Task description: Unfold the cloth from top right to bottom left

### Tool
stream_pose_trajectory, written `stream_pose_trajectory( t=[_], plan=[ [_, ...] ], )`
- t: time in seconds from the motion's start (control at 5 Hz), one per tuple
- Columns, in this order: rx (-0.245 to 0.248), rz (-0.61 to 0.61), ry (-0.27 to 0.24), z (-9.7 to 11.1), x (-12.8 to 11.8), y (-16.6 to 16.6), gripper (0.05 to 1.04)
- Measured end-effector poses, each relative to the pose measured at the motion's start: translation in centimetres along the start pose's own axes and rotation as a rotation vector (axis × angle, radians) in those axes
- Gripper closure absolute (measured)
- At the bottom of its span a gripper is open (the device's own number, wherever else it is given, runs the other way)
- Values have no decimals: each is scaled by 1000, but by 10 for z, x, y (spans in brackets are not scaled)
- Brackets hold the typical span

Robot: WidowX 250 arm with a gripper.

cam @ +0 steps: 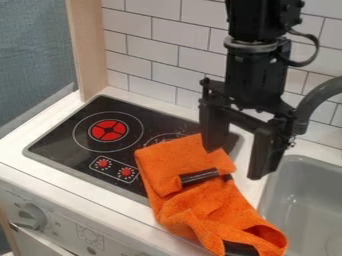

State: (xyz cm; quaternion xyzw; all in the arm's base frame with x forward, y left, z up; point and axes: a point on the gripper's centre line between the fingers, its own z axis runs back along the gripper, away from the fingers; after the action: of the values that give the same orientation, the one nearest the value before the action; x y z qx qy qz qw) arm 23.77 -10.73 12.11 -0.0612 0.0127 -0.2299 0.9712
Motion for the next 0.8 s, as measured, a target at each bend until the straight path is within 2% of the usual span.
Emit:
stream_pose_trajectory(
  t=[0.2, 0.6, 0.8],
  plan=[
    [3, 1, 27, -6, -3, 1, 85],
    [133, 44, 9, -14, -3, 18, 85],
    [192, 51, 35, -24, -1, 29, 85]
  ],
)
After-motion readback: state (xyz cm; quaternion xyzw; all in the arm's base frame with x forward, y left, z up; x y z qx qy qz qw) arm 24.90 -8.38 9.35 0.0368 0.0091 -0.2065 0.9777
